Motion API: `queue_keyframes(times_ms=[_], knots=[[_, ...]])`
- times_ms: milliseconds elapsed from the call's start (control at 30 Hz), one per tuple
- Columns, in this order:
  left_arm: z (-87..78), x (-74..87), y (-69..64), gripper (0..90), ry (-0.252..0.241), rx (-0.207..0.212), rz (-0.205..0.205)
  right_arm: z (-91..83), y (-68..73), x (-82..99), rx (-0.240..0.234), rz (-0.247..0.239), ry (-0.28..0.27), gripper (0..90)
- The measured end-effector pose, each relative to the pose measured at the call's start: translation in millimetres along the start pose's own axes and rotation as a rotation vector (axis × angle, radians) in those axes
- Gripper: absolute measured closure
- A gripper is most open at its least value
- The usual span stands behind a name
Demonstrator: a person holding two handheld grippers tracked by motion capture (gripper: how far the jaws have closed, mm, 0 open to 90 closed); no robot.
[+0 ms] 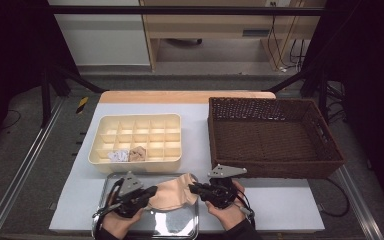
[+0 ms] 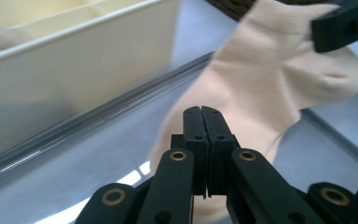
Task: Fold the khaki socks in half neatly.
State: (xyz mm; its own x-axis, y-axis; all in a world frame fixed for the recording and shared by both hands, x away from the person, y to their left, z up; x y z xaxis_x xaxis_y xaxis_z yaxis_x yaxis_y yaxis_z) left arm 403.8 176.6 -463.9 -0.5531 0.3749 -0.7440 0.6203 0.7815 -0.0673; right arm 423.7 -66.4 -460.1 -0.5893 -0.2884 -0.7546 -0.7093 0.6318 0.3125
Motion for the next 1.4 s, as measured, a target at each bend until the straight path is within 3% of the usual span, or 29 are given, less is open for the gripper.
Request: queue_keyframes(times_ms=[67, 133, 367, 533, 800, 1067, 1167, 1233, 1400], knots=[[-6.5, 8.9, 9.9, 87.5, 0.008, -0.034, -0.018, 0.3, 0.7, -0.3, 0.003, -0.005, 0.003, 85.2], [-6.9, 18.4, 16.5, 87.0, 0.02, -0.037, -0.036, 0.2, 2.0, -1.4, 0.003, -0.004, 0.005, 85.3], [3.5, 25.6, 13.7, 87.1, 0.055, -0.046, -0.017, 9.6, 18.0, -11.8, -0.024, -0.042, 0.004, 85.3], [5.0, 29.4, 15.4, 87.7, 0.057, -0.04, -0.026, 29.3, 37.5, -19.1, -0.059, -0.09, 0.032, 85.3], [8.4, 31.5, 14.5, 89.0, 0.065, -0.043, -0.022, 72.6, 68.5, -16.8, -0.093, -0.164, 0.126, 85.3], [4.3, 30.9, 21.1, 89.1, 0.046, -0.059, -0.042, 102.2, 72.2, -3.2, -0.067, -0.175, 0.202, 84.5], [1.3, 29.7, 21.7, 88.9, 0.027, -0.056, -0.047, 103.3, 73.2, -3.3, -0.076, -0.177, 0.192, 81.9], [-0.5, 29.4, 22.2, 88.4, 0.023, -0.054, -0.048, 98.7, 73.8, -4.9, -0.094, -0.172, 0.184, 75.6], [-5.7, 25.6, 24.3, 86.6, -0.011, -0.043, -0.066, 73.7, 72.6, -15.5, -0.126, -0.168, 0.104, 69.1]])
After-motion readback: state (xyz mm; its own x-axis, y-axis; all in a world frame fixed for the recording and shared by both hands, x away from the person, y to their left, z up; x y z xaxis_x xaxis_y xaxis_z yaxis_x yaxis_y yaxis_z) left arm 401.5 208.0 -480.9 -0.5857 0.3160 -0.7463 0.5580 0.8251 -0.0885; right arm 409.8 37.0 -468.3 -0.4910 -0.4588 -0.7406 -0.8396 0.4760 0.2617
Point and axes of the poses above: each handheld gripper's, and its own axes: z roughly forward along the jaws, x roughly out of its underside, y roughly to its left, the point moved 4 cm from there along z, roughly forward along the jaws, and after that the axes turned 4 degrees about y, right-handed, at the moved point
